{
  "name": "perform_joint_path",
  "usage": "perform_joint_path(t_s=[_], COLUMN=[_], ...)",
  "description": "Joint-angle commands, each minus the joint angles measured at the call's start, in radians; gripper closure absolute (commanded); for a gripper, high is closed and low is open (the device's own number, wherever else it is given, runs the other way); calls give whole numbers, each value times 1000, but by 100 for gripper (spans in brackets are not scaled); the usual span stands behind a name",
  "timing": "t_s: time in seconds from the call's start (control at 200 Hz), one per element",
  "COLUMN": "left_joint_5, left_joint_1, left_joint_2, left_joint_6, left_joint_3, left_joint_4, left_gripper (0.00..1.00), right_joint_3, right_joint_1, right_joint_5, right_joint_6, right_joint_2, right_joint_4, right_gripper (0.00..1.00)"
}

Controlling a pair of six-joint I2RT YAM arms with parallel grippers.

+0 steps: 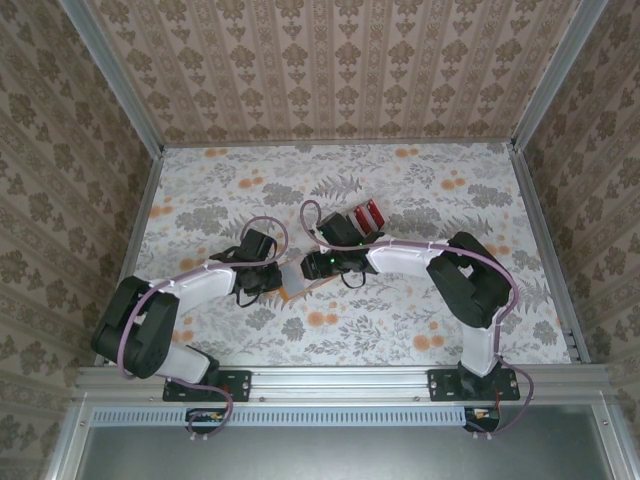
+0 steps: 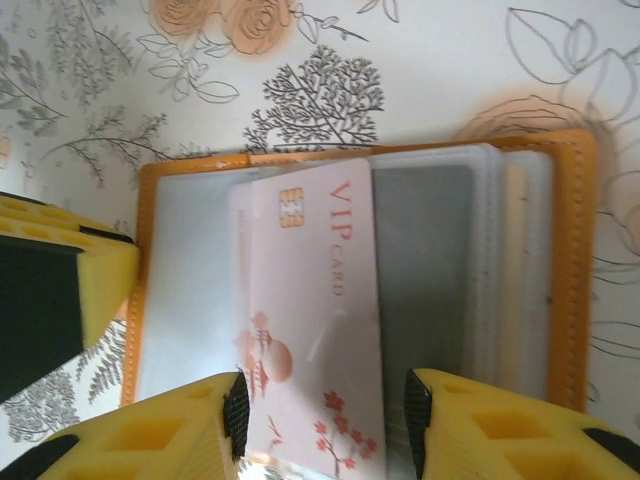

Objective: Put the credit cards into the card holder

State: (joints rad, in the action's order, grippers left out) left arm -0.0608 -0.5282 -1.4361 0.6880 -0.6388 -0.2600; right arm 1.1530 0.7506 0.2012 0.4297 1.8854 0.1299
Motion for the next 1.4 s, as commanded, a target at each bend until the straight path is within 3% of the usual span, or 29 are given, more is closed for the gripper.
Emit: perform_joint_path(t_s=[0.0, 0.19, 0.73, 1.0, 1.395], left_joint_5=[22, 21, 20, 18, 12], left_joint_1=[10, 10, 11, 12, 13], left_joint_2=[-10, -10, -19, -26, -27], left_joint_6=[0, -1, -1, -4, -2], left_joint_3=[26, 23, 27, 19, 20], left_joint_4=[-51, -53, -45, -45, -35], left_gripper=[85, 85, 85, 86, 86], right_joint_3=[32, 54, 115, 162, 175], right_joint_1=[-4, -6, 7, 63, 112], right_joint_5=[-60, -45, -2, -86, -116], right_joint_6=[-47, -46, -52, -99, -110], right_joint_2=[-30, 0, 94, 119, 120], right_joint_4=[79, 77, 113, 192, 235], right_gripper=[53, 58, 58, 58, 58])
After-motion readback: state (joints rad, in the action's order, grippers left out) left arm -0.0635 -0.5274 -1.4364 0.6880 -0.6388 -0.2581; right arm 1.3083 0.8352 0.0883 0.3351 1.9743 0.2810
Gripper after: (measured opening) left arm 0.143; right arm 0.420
